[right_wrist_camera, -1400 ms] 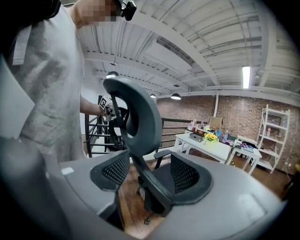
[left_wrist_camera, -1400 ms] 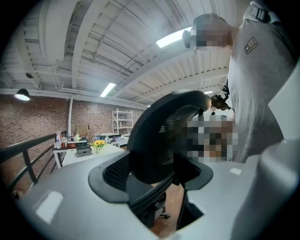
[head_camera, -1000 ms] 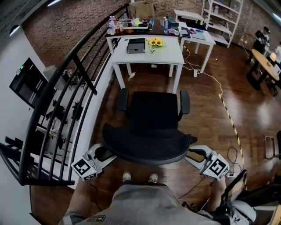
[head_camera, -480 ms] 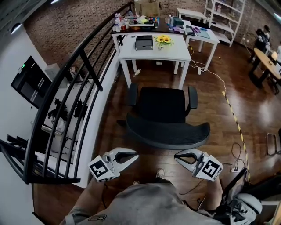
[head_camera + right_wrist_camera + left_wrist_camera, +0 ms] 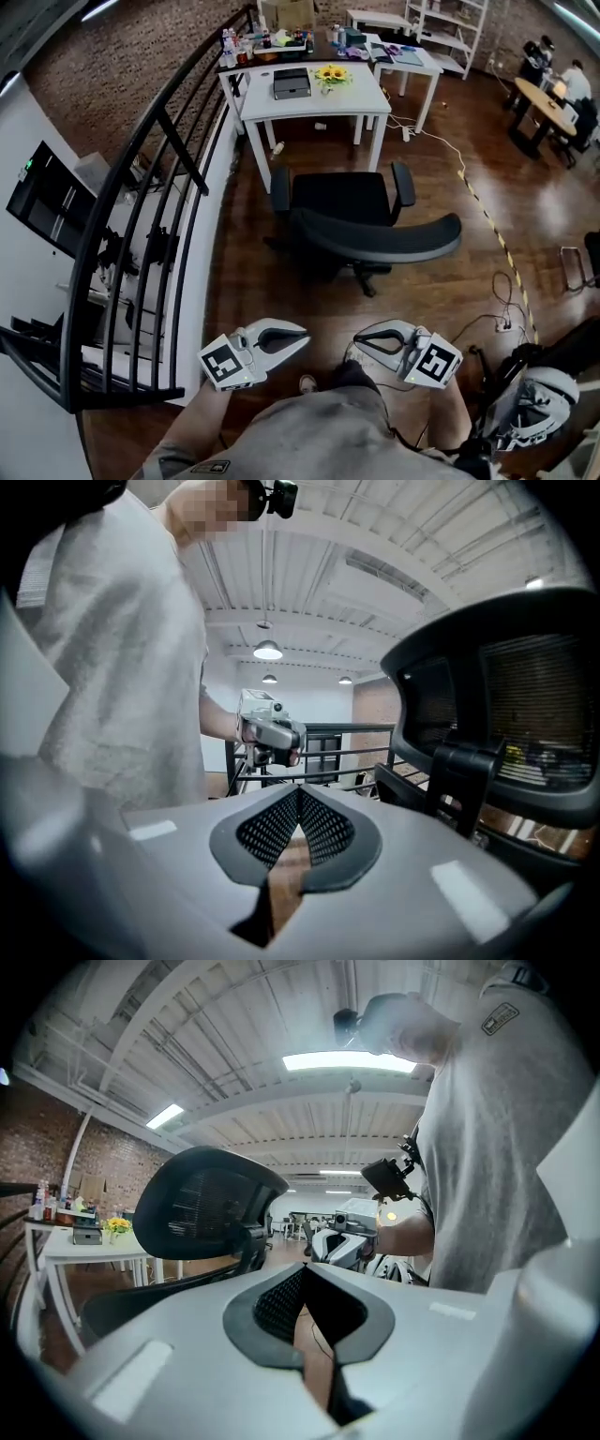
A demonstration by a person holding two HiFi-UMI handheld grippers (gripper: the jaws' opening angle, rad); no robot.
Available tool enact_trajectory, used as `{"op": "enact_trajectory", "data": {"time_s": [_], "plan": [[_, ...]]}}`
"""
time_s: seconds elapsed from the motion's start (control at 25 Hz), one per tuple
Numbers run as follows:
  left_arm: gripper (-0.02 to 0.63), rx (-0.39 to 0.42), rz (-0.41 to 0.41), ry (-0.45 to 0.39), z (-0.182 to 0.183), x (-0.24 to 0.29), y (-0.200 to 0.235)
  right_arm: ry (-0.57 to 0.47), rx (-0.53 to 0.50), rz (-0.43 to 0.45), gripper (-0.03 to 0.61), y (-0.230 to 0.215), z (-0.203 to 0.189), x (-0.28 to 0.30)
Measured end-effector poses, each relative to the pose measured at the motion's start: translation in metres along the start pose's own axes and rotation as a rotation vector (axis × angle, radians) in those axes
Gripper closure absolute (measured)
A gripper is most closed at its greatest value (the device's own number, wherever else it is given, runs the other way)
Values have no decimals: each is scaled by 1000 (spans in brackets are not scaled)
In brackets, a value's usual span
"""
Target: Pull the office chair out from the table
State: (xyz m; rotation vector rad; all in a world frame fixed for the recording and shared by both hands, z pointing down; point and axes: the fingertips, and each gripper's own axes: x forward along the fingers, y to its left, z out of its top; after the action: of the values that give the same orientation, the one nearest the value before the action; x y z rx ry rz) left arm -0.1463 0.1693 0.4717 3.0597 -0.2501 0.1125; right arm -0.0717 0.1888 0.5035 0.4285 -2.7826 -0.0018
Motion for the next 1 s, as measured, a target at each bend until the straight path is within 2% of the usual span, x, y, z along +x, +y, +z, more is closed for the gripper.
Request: {"op": "enact_trajectory", "data": {"time_s": [0.2,0.64,1.0], "plan": [[614,-17,-38,-33,2,-8,-18,20,15,9,572,24,6,9],[614,-74,-18,-44,-6,2,-37,52,2,81,572,33,12,6],[614,-97,71,-42,-11,36,-76,26,-30,188,571,50,-4,-24]]}}
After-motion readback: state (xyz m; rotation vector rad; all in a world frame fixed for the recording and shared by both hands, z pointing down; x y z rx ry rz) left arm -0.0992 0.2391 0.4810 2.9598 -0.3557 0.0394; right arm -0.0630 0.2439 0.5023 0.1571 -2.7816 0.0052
